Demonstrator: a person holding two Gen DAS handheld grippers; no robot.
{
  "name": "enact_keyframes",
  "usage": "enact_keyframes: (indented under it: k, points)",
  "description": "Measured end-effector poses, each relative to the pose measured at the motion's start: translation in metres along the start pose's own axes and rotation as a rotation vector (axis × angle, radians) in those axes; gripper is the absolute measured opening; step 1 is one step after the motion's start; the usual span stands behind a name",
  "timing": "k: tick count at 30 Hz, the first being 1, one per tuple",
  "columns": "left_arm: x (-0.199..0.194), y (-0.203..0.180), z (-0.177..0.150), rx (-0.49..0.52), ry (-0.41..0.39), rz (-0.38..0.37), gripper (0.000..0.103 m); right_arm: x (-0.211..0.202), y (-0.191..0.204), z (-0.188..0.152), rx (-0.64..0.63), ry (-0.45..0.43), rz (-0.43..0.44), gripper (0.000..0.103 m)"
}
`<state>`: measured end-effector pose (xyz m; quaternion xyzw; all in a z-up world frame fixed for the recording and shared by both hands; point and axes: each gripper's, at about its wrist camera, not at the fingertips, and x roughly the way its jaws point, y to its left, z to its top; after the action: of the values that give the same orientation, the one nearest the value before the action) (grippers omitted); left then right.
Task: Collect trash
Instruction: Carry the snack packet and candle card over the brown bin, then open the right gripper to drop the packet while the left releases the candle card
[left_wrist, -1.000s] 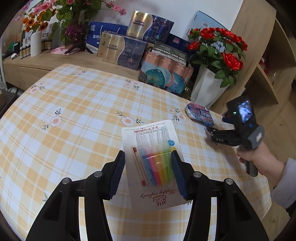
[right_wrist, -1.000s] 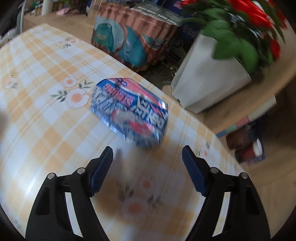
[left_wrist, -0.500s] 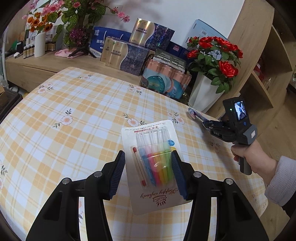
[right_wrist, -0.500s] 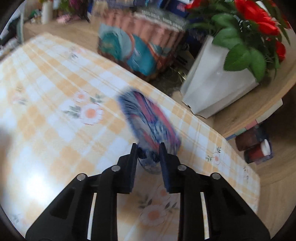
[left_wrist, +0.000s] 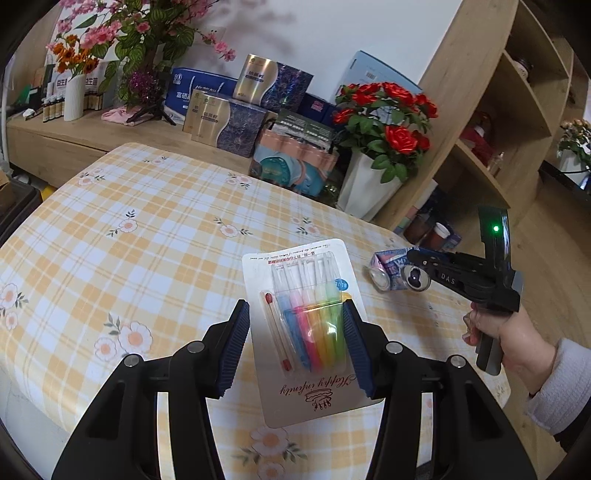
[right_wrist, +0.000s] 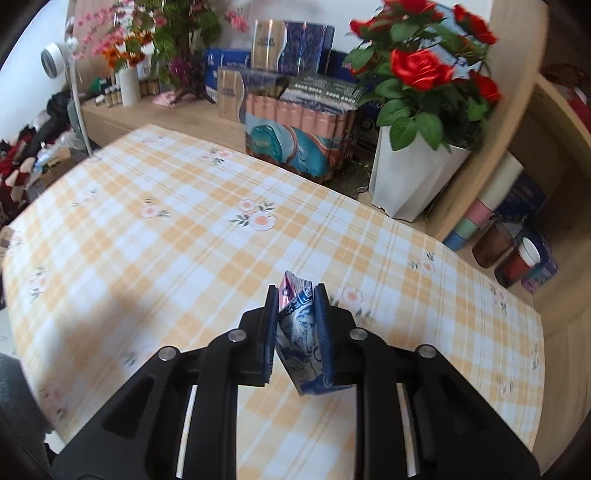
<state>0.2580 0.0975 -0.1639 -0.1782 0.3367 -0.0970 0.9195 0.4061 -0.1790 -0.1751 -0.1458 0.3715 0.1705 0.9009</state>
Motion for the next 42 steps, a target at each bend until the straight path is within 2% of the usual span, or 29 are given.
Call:
enact_keyframes:
  k: [8, 14, 27, 35, 42]
  points:
    - [-0.033, -0.028, -0.022, 0.031, -0.002, -0.032, 0.05, -0.065, 0.016, -0.045, 0.033, -0.045, 0.044, 0.023]
    - [-0.051, -0.039, -0.041, 0.028, 0.011, -0.051, 0.05, -0.114, 0.03, -0.069, 0.058, -0.102, 0.075, 0.023]
    - [-0.111, -0.067, -0.069, 0.1, -0.007, -0.092, 0.05, -0.209, 0.063, -0.12, 0.117, -0.205, 0.126, 0.023]
    - [-0.144, -0.067, -0.095, 0.125, -0.014, -0.098, 0.05, -0.233, 0.101, -0.179, 0.168, -0.17, 0.192, 0.023]
    - [-0.164, -0.052, -0.121, 0.11, -0.004, -0.091, 0.05, -0.225, 0.147, -0.208, 0.168, -0.098, 0.272, 0.023]
